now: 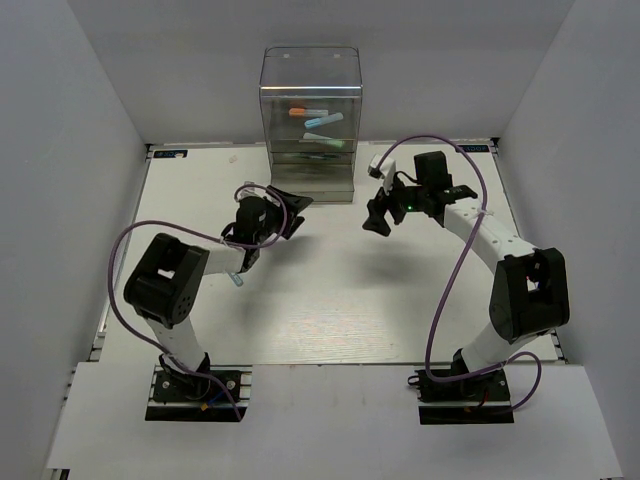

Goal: Sort the stationery into containers
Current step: Pick up the stationery from the center of the board.

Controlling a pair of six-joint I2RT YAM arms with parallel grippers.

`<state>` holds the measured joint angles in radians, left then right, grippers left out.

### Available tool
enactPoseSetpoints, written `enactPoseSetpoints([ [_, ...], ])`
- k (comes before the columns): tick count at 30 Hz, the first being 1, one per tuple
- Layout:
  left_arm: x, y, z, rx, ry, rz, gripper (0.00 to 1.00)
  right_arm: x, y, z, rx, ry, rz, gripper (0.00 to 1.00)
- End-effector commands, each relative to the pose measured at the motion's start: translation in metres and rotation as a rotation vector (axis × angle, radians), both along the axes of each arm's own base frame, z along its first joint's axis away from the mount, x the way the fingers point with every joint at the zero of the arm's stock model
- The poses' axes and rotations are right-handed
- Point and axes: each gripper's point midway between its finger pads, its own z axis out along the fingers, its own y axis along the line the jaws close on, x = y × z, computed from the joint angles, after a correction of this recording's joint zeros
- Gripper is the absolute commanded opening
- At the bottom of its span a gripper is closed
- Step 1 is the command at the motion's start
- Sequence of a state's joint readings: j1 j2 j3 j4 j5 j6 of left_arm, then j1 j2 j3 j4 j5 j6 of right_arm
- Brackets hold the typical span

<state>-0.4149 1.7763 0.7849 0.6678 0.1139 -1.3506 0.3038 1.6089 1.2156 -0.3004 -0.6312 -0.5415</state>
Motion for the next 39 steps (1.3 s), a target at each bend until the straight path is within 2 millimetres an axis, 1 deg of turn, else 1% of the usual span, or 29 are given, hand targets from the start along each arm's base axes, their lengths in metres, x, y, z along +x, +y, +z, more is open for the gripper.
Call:
enactPoseSetpoints([
  [1,-0.020,-0.004,0.012,0.101,-0.006,-0.107,0.81,-0.007,0.004,0.018,-0.012,-0.075,0.038,0.90],
  [3,-0.031,-0.004,0.011,0.160,0.010,-0.156,0.81,-0.013,0.009,0.017,-0.033,-0.092,0.065,0.90],
  [4,-0.032,-0.003,0.014,0.177,0.009,-0.162,0.81,-0.011,0.008,0.015,-0.055,-0.102,0.054,0.90],
  [5,-0.039,0.001,0.005,0.221,0.040,-0.178,0.81,-0.012,0.009,0.016,-0.064,-0.112,0.055,0.90],
  [6,-0.041,0.002,0.016,0.232,0.018,-0.184,0.81,-0.013,0.012,0.017,-0.084,-0.137,0.064,0.90],
  [8,-0.046,0.008,0.024,0.273,-0.001,-0.188,0.81,-0.006,0.016,0.021,-0.110,-0.188,0.046,0.90],
  [10,-0.057,0.019,0.042,0.329,-0.047,-0.182,0.82,0.001,0.014,0.019,-0.198,-0.252,-0.017,0.90],
  [11,-0.060,0.026,0.044,0.361,-0.056,-0.162,0.83,0.009,0.009,0.022,-0.230,-0.293,-0.053,0.90],
  [12,-0.067,0.035,0.041,0.418,-0.044,-0.165,0.85,0.011,0.012,0.025,-0.237,-0.328,-0.066,0.90],
  [13,-0.071,0.041,0.044,0.448,-0.049,-0.157,0.90,0.013,0.015,0.027,-0.244,-0.349,-0.072,0.90],
  [14,-0.076,0.050,0.060,0.469,-0.079,-0.126,0.93,0.022,0.010,0.030,-0.260,-0.365,-0.130,0.90],
  [15,-0.083,0.061,0.056,0.506,-0.050,-0.121,0.97,0.024,0.011,0.030,-0.248,-0.352,-0.149,0.90],
  [16,-0.086,0.069,0.060,0.513,-0.045,-0.100,1.00,0.030,0.015,0.036,-0.190,-0.283,-0.216,0.90],
  [17,-0.091,0.081,0.067,0.533,-0.051,-0.050,1.00,0.028,0.022,0.033,-0.163,-0.241,-0.199,0.90],
  [18,-0.095,0.089,0.067,0.553,-0.036,-0.022,1.00,0.032,0.026,0.044,-0.141,-0.238,-0.193,0.90],
  [19,-0.104,0.099,0.059,0.587,0.014,-0.010,1.00,0.026,0.033,0.032,-0.148,-0.173,-0.149,0.90],
  [20,-0.108,0.109,0.055,0.608,0.044,0.031,1.00,0.021,0.040,0.033,-0.127,-0.149,-0.122,0.88],
  [21,-0.114,0.116,0.059,0.619,0.047,0.052,1.00,0.015,0.047,0.034,-0.110,-0.139,-0.089,0.84],
  [22,-0.122,0.122,0.052,0.635,0.087,0.057,1.00,0.015,0.050,0.035,-0.097,-0.146,-0.082,0.79],
  [23,-0.126,0.127,0.050,0.651,0.103,0.068,1.00,0.010,0.057,0.033,-0.094,-0.145,-0.061,0.65],
  [25,-0.137,0.133,0.045,0.662,0.146,0.072,1.00,0.009,0.062,0.032,-0.097,-0.145,-0.056,0.53],
  [26,-0.141,0.135,0.038,0.665,0.174,0.070,1.00,0.007,0.065,0.028,-0.105,-0.137,-0.050,0.44],
  [27,-0.144,0.138,0.037,0.675,0.184,0.076,1.00,0.007,0.066,0.028,-0.106,-0.143,-0.048,0.41],
  [28,-0.152,0.143,0.027,0.691,0.233,0.080,1.00,0.005,0.066,0.024,-0.110,-0.131,-0.044,0.41],
  [30,-0.159,0.149,0.020,0.703,0.271,0.096,1.00,0.000,0.069,0.021,-0.109,-0.124,-0.036,0.41],
  [32,-0.165,0.156,0.013,0.716,0.316,0.115,0.96,-0.004,0.071,0.017,-0.107,-0.114,-0.029,0.41],
  [33,-0.165,0.158,0.014,0.725,0.315,0.128,0.93,-0.008,0.071,0.011,-0.113,-0.100,-0.029,0.42],
  [36,-0.167,0.165,0.007,0.763,0.352,0.142,0.87,-0.014,0.072,0.006,-0.111,-0.086,-0.028,0.44],
  [39,-0.161,0.167,0.002,0.804,0.399,0.145,0.83,-0.017,0.070,0.005,-0.103,-0.083,-0.039,0.47],
])
